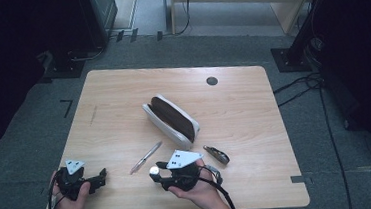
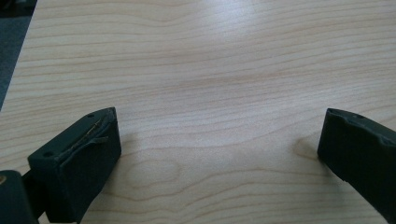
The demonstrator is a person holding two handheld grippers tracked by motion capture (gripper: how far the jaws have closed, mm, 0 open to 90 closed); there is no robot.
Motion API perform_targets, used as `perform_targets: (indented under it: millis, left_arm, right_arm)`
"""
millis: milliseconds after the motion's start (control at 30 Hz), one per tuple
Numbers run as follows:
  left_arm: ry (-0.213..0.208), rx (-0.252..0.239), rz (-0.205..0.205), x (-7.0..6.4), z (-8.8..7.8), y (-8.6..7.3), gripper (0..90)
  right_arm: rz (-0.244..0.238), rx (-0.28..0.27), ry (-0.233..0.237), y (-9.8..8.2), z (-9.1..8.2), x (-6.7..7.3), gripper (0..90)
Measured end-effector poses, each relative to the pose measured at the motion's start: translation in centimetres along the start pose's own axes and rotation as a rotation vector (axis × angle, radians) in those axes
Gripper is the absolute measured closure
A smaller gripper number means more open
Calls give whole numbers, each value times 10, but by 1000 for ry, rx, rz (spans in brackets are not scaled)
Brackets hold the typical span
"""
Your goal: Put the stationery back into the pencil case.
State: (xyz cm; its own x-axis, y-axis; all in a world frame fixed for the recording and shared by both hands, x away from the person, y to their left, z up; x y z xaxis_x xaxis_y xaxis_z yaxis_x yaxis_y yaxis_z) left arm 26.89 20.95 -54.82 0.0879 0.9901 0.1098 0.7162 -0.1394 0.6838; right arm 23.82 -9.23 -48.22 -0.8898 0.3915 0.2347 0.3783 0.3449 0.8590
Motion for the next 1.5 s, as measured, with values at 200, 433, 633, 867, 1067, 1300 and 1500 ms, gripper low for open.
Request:
perform_targets:
  millis: [200,433,633,867,1067,1300,1500]
  left_arm:
    - [0,0,1,0,0,0,0]
    - [0,0,0,0,0,0,0]
    - [1,0,1,0,0,0,0]
    - [0,0,1,0,0,0,0]
    - [0,-1,1,0,0,0,0]
    - [0,-1,1,0,0,0,0]
    - [0,0,2,0,0,0,0]
  right_arm:
    - [-13,12,-25,-3,5,0,582]
    - [-35,9,-54,-4,6,2,648]
    - [-32,8,-67,-3,3,0,658]
    - [-22,-8,-77,-2,-8,-3,658]
    - [-6,-20,-91,0,-18,-7,658]
    - [11,-40,-113,2,-31,-14,658]
    - [23,-47,-133,3,-41,-19,658]
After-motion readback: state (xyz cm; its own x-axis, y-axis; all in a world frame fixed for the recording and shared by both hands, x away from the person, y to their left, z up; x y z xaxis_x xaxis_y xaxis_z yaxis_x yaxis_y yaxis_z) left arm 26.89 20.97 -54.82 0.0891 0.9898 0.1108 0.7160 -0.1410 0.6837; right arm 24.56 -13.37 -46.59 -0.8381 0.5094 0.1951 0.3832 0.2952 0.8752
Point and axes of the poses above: each handheld gripper's, and its own axes: z roughly forward along the jaws, y roughly out of its top, x roughly to its left, the point moved 4 cm from there along z, roughly forward along the jaws, and after that the axes turned 8 degrees about y, right-handed, at the moved point
